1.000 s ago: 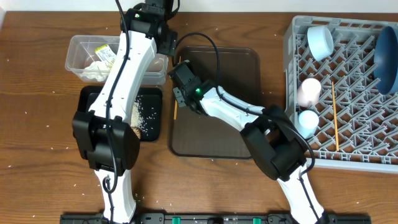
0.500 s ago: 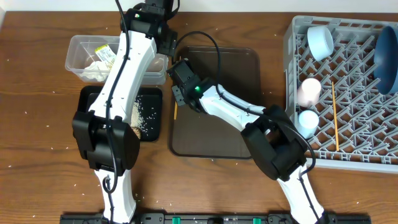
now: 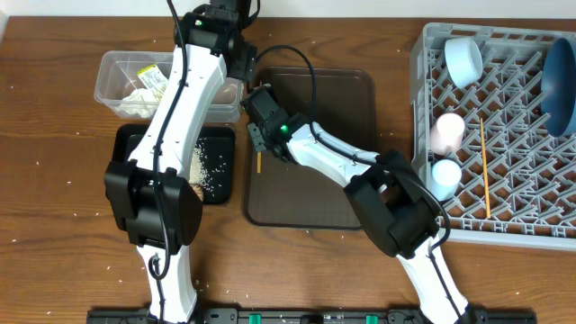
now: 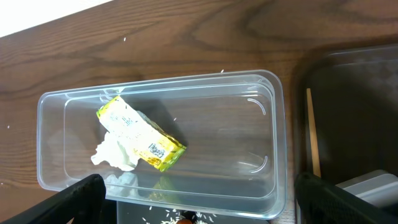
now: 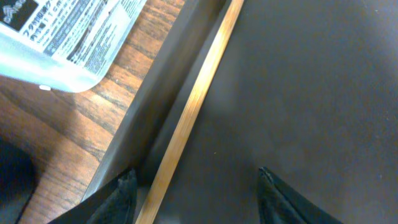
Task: Sort waste into correct bins and load items into the dishwasher rack
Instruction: 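Move the right gripper back to the remaining chopstick on the tray, then grasp the second chopstick with the right gripper and lift it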
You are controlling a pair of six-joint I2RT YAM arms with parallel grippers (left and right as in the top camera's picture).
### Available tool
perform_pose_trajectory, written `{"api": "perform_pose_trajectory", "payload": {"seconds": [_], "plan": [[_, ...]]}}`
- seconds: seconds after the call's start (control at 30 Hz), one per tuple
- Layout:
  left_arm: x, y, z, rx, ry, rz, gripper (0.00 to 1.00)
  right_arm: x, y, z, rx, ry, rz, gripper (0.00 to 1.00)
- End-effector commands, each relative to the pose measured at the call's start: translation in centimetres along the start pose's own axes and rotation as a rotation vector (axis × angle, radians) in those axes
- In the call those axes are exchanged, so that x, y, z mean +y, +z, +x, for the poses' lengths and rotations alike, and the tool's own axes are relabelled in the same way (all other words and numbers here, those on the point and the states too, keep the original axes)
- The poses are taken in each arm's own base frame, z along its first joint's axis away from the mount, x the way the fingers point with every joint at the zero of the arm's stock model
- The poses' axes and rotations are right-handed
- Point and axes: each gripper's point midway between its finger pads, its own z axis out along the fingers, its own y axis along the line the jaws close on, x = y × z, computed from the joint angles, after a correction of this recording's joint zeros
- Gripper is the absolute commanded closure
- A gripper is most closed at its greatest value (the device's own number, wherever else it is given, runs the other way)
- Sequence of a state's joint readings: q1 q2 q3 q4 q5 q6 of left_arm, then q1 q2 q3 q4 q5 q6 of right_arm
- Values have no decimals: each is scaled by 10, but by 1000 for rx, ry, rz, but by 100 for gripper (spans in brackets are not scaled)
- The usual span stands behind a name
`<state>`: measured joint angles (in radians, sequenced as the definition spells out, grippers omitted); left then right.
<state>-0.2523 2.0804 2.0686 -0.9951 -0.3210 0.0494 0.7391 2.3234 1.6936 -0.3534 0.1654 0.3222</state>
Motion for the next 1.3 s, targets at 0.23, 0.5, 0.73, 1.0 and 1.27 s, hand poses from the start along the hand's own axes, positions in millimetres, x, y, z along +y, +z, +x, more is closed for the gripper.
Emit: {"api": "perform_pose_trajectory", "payload": {"seconds": [0.23,0.5,0.73,1.0,1.27], "plan": [[1,4,3,13,6,-13,2,7,8,22,96,-4,-19,44],[1,4,3,13,6,-13,2,5,-3,27,170,13,-4,99],[1,4,3,13,6,-14,2,7,-4,27,176,15,-17,99],[1,4,3,13,6,-13,2,-4,-24,8,170,38,-15,99],[1,4,3,13,6,-14,2,-31,-49,-5,180,84,0,99]]}}
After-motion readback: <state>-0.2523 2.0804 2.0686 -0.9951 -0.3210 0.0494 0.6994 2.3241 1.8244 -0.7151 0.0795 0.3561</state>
